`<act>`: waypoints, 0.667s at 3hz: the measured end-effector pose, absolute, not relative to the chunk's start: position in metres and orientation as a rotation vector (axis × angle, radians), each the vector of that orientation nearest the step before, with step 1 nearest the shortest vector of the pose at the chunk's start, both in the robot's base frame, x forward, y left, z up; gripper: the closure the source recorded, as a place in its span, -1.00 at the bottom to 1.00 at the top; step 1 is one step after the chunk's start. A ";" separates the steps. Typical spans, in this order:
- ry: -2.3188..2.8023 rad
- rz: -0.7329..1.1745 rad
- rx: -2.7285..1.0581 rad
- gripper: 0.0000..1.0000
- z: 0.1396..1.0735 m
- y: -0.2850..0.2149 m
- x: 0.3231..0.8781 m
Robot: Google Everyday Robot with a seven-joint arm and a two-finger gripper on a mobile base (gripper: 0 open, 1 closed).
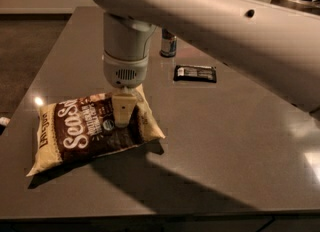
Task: Move brown chip bag near rxbar chocolate
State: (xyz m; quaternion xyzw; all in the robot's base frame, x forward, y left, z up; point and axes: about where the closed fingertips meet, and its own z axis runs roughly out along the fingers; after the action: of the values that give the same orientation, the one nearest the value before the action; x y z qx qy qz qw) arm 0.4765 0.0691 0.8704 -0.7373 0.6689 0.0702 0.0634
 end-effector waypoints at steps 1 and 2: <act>2.025 0.175 -2.231 0.45 0.878 0.056 0.492; 2.024 0.116 -2.213 0.91 0.889 0.042 0.515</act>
Offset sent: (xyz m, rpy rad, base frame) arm 0.0644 -0.0511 0.0321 -0.0643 -0.0895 -0.0288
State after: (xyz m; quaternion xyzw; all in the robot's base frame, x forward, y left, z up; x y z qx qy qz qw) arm 0.5148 0.0416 0.8888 -0.7355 0.6728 0.0386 0.0701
